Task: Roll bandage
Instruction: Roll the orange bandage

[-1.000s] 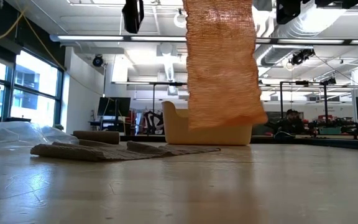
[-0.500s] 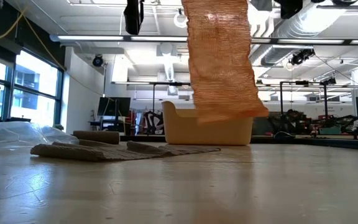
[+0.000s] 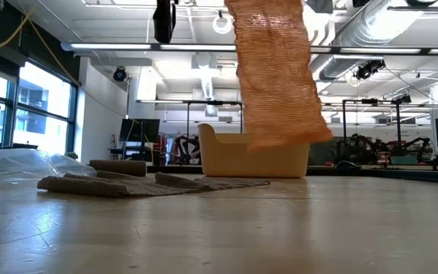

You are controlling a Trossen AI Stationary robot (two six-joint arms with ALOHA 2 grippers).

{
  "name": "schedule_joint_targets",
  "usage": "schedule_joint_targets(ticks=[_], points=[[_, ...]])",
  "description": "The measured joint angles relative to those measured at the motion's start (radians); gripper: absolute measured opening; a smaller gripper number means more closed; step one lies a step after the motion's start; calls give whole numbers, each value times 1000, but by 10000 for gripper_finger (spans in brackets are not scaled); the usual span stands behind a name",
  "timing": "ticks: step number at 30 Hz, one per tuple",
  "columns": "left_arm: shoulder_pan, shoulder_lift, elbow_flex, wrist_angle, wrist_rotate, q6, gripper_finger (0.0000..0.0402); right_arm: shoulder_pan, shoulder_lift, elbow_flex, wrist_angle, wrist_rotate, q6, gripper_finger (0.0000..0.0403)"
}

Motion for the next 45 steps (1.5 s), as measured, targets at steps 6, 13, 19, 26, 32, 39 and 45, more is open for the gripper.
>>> schedule_joint_targets(ticks=[6,13,19,26,32,39,45], points=[[0,0,0,-3,0,12,1,34,-1,15,-32,56,29,165],[-1,1,0,-6,-1,20,1,48,-9,15,-40,63,56,165],[-2,1,0,-6,-1,27,1,-3,-3,15,-46,-54,134,165],[-2,1,0,-1,0,34,1,-35,-2,15,-35,-133,161,144],[-2,0,0,0,0,52,1,-57,-2,13,-11,-141,155,67],[-2,-1,0,-15,-26,61,17,-66,-2,13,-4,-172,152,10],[6,-69,0,-185,-25,79,94,-48,-27,13,-31,-173,160,3]])
